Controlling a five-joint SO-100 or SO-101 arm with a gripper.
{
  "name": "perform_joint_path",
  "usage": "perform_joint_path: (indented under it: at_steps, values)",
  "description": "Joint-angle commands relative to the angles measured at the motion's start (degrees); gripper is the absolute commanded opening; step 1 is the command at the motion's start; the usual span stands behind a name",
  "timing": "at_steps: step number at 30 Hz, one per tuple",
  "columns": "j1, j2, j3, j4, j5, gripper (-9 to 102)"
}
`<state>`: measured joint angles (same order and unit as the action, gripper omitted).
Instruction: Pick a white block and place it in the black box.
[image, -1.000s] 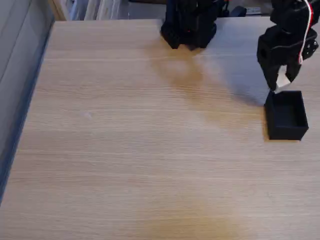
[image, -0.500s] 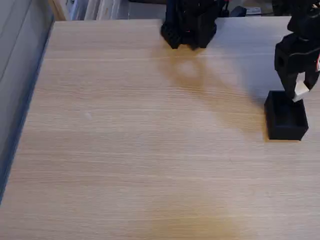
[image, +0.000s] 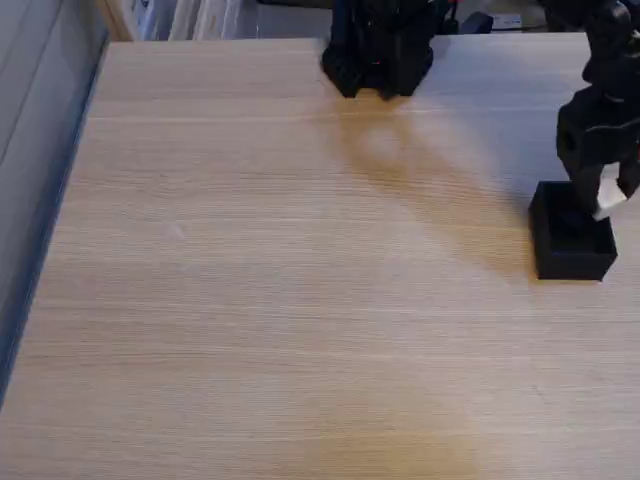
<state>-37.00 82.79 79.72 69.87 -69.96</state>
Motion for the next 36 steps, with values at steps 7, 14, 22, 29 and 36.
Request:
perform_joint_path:
  at_steps: [7, 14, 22, 29, 36]
  values:
    - [1.8, 1.1, -1.3, -0.4, -1.1, 21]
    - [3.1, 6.7, 2.6, 0.2, -1.1, 19]
    - [4.2, 24.1, 20.0, -2.6, -3.6, 0]
    - [9.8, 45.8, 43.2, -8.3, -12.4, 0]
    - [22.5, 70.4, 70.0, -11.2, -25.9, 0]
